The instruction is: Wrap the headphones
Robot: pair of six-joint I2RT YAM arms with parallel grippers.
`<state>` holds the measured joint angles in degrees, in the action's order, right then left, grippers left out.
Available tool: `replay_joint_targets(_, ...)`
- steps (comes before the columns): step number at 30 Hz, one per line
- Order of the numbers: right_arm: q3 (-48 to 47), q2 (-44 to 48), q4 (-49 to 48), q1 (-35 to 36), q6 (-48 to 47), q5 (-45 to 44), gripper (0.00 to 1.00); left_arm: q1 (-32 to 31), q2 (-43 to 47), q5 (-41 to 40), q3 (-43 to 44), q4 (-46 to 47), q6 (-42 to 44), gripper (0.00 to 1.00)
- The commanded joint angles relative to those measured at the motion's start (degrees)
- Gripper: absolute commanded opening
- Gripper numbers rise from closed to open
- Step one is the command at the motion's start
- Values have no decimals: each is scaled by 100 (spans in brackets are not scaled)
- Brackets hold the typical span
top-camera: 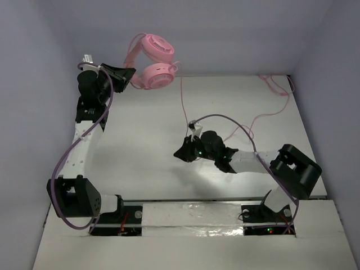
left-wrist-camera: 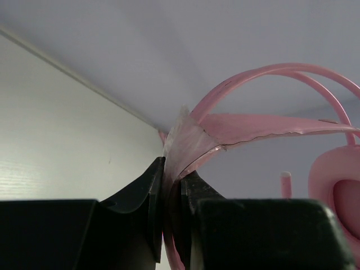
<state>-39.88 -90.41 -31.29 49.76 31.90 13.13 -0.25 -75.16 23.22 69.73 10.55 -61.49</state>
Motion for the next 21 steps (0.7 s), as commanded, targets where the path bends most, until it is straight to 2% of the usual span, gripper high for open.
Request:
replay_joint_targets(1, 32, 278, -53, 192, 79, 331, 16, 16, 212, -739, 66, 766, -417, 0)
replay_joint_targets(4, 68, 628, 306, 245, 220, 314, 19, 16, 282, -1319, -47, 625, -232, 0)
replay_joint_targets(7, 59, 919, 755, 350, 343, 287, 29, 16, 326, -1820, -170, 528, -56, 0)
replay_joint_targets(8, 181, 972, 730, 350, 361, 305, 33, 69, 317, -1839, -206, 545, -38, 0)
replay_joint_targets(9, 269, 1016, 651, 350, 387, 348, 45, 69, 274, -1708, -241, 562, -90, 0)
replay_joint_targets(12, 585, 991, 300, 350, 378, 331, 60, 122, 212, -1488, -189, 694, -214, 0)
replay_joint_targets(14, 683, 790, -59, 350, 361, 436, 61, 122, 212, -1444, -57, 651, -214, 0)
replay_joint_targets(17, 806, 587, -621, 350, 475, 787, 68, 122, 221, -1391, 320, 449, -56, 0)
replay_joint_targets(18, 824, 464, -728, 350, 545, 936, 72, 122, 238, -1356, 487, 405, -21, 0)
replay_joint_targets(21, 797, 393, -809, 350, 580, 947, 75, 122, 282, -1285, 699, 255, 129, 0)
